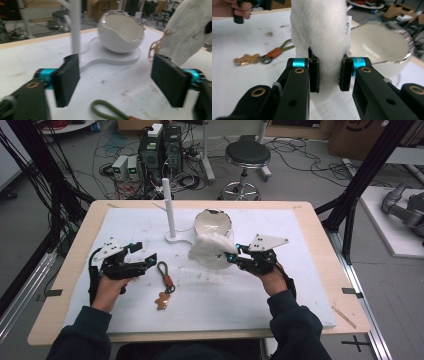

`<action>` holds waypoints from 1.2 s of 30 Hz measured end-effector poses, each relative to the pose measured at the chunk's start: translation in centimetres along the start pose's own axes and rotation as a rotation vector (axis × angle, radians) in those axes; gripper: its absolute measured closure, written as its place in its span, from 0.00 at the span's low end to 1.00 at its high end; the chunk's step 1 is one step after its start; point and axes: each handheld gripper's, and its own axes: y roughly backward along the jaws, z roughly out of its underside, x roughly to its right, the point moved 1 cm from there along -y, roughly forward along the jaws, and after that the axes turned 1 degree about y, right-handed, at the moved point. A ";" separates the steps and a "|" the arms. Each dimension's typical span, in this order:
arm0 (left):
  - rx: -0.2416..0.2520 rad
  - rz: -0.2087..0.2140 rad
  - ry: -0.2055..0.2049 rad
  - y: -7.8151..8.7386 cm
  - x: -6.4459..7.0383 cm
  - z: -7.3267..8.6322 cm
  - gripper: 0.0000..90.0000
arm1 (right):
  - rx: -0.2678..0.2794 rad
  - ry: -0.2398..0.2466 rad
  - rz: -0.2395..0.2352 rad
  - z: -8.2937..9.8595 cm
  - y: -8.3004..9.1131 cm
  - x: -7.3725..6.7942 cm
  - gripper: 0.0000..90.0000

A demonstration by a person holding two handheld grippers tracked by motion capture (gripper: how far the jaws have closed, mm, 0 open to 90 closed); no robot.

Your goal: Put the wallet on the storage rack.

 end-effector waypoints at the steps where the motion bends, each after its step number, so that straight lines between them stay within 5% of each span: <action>1: 0.002 -0.013 0.010 0.4 -0.8 0.1 0.24 | 0.008 0.015 0.013 -0.4 0.0 0.3 0.84; 6: -0.011 -0.045 0.034 0.7 -1.8 0.7 0.24 | 0.000 0.035 0.051 -2.5 -0.5 2.2 0.84; 18: -0.033 -0.032 0.055 0.3 -1.8 1.3 0.24 | -0.077 0.127 0.196 -6.1 -2.4 7.1 0.84; 25: -0.033 -0.028 0.064 0.2 -1.9 1.3 0.24 | -0.138 0.257 0.234 -6.7 -4.5 7.5 0.84; 36: -0.040 -0.020 0.077 0.2 -1.8 1.3 0.24 | -0.206 0.281 0.233 -5.4 -7.0 7.7 0.83</action>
